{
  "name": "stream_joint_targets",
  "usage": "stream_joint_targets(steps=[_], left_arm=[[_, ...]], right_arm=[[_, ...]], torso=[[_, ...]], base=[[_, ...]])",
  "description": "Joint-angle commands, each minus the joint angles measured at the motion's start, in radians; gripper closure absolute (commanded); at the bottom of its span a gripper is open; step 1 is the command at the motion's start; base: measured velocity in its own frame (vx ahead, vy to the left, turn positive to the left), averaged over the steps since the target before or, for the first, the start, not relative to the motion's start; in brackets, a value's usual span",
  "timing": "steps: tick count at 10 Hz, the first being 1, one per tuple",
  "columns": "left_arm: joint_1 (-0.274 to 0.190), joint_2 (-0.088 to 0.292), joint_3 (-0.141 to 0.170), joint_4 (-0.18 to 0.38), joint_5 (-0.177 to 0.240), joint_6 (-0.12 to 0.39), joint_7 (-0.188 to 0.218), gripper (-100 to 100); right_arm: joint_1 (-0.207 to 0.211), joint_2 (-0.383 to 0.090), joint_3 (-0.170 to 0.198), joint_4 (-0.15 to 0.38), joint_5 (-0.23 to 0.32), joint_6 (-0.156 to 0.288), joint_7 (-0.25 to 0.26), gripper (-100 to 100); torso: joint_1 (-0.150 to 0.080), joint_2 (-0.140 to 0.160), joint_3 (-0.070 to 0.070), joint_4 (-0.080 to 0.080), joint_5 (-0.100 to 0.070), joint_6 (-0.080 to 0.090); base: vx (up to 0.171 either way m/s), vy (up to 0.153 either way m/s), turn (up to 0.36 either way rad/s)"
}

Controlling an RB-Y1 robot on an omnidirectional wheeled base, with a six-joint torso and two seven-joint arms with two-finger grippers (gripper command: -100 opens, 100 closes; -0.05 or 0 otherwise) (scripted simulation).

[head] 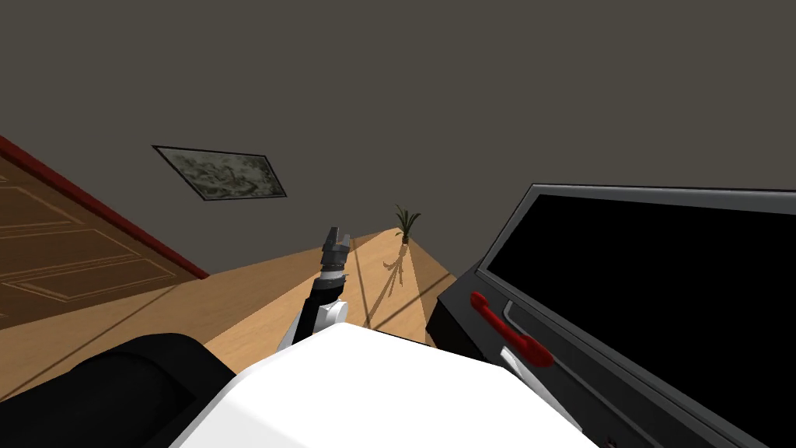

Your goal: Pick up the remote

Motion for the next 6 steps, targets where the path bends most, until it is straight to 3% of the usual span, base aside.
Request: stream_joint_targets(steps=[1, 2, 6], left_arm=[[0.0, 0.0, 0.0, 0.0, 0.0, 0.0, 0.0, 0], [0.0, 0.0, 0.0, 0.0, 0.0, 0.0, 0.0, 0], [0.0, 0.0, 0.0, 0.0, 0.0, 0.0, 0.0, 0]], right_arm=[[0.005, -0.013, 0.009, 0.05, 0.003, -0.003, 0.017, -100], [0.005, -0.013, 0.009, 0.058, 0.003, -0.003, 0.017, -100], [0.017, -0.052, 0.051, 0.193, 0.022, 0.004, 0.076, -100]], torso=[[0.0, 0.0, 0.0, 0.0, 0.0, 0.0], [0.0, 0.0, 0.0, 0.0, 0.0, 0.001], [0.0, 0.001, 0.0, 0.0, 0.0, 0.0]], base=[[0.055, -0.009, 0.157], [0.021, -0.005, -0.026], [0.048, -0.008, 0.227]])
